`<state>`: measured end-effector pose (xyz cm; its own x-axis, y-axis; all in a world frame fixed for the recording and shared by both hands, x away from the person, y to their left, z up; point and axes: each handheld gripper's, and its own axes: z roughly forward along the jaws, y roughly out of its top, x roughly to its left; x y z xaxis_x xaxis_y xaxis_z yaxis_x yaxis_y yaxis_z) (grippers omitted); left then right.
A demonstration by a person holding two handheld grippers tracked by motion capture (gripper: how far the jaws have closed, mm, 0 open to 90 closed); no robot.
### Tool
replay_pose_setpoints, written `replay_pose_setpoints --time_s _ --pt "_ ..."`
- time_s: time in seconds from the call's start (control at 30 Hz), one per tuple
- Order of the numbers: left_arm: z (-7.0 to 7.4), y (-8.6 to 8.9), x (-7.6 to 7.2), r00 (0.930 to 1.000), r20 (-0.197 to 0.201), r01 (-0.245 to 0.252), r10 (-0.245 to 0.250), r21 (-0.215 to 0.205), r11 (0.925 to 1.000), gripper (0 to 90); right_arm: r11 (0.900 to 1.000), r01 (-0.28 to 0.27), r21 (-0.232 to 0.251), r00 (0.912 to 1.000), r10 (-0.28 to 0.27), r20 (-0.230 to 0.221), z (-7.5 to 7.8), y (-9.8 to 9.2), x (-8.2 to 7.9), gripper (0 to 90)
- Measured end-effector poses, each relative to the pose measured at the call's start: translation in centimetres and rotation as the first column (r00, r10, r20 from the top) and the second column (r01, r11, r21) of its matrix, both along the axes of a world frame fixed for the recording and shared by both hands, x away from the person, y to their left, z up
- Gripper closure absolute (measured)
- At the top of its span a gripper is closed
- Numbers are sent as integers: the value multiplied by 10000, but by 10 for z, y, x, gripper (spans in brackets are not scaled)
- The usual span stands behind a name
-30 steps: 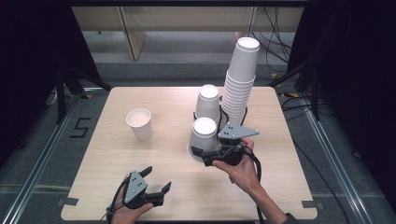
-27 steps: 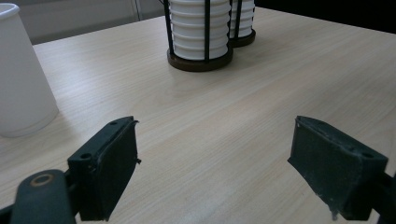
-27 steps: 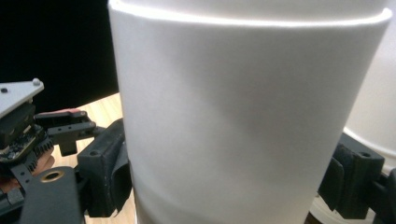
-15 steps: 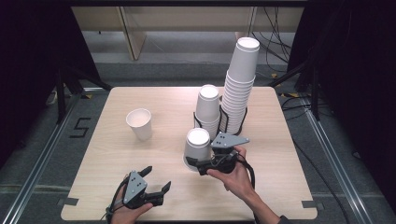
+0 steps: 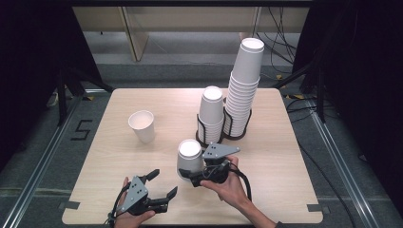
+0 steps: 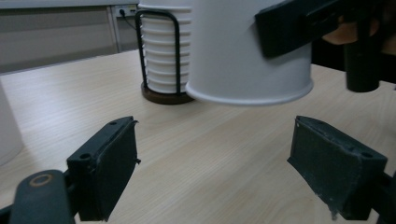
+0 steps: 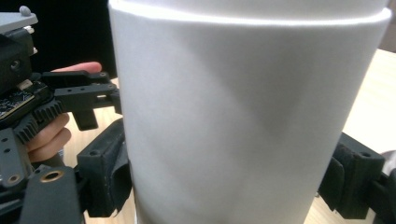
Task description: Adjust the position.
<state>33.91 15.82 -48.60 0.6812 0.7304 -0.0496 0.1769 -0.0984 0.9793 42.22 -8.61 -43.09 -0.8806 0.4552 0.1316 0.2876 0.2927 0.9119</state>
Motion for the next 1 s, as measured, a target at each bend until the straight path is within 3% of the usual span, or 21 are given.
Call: replay_pose_setpoints --time_s 0.07,0.13,0.17,0.23,0.3,0.33,0.37,0.4,0.43,0.47,0.67,0.7,0.73,0.77,0.83,0.87,0.9,1.0 --pt "0 -2 0 9998 -112 189 -191 -204 9996 143 10000 16 -20 9999 -16 -125 0 3 -3 182" --pt "-2 -5 0 9994 -25 342 -343 -282 9990 143 9993 -323 165 9995 322 51 -2 8 -3 182" --pt "-1 -5 -1 9993 -106 346 -347 -81 9994 143 9994 -313 143 9995 312 32 -3 10 -5 182" --pt "-2 -7 0 9993 -87 370 -371 -139 9992 143 9988 -433 207 9987 427 273 -3 13 -6 183" --pt "-3 -8 1 9991 3 420 -420 -282 9987 143 9988 -481 134 9986 478 215 -4 16 -8 183" --pt "-2 -8 0 9993 -145 334 -336 -121 9994 143 9984 -532 165 9986 531 60 -4 18 -9 183" --pt "-2 -8 0 9993 -130 341 -342 -106 9994 143 9989 -471 50 9985 469 293 -4 19 -10 184" --pt "-2 -8 1 9994 -134 330 -331 -128 9994 143 9979 -622 158 9980 621 98 -5 21 -11 184" --pt "-2 -9 1 9993 -157 326 -329 -167 9993 143 9975 -681 207 9973 674 300 -6 24 -11 185" --pt "-2 -9 1 9993 -174 331 -334 -186 9993 143 9983 -587 10 9981 586 201 -6 25 -13 186" --pt "-3 -10 3 9992 -201 325 -332 -337 9989 53 9967 -814 40 9962 812 324 -7 33 -17 188" --pt "-3 -10 2 9991 -343 245 -250 -165 9996 39 9965 -837 43 9961 836 279 -7 34 -18 188" --pt "-3 -11 3 9992 -273 279 -287 -269 9992 24 9959 -886 164 9960 883 155 -7 35 -20 188" --pt "-3 -10 2 9990 -343 275 -280 -159 9995 10 9957 -908 173 9952 901 395 -7 37 -21 188" --pt "-3 -10 2 9989 -360 281 -286 -160 9995 0 9949 -999 167 9943 992 382 -6 39 -23 188" --pt "-3 -10 2 9989 -334 324 -330 -179 9993 0 9940 -1084 123 9923 1075 623 -5 40 -24 188" --pt "-3 -10 2 9990 -320 306 -314 -261 9992 0 9932 -1158 93 9925 1153 412 -5 41 -26 188" --pt "-3 -10 2 9992 -217 324 -332 -361 9988 0 9918 -1247 269 9910 1232 518 -5 43 -26 188"
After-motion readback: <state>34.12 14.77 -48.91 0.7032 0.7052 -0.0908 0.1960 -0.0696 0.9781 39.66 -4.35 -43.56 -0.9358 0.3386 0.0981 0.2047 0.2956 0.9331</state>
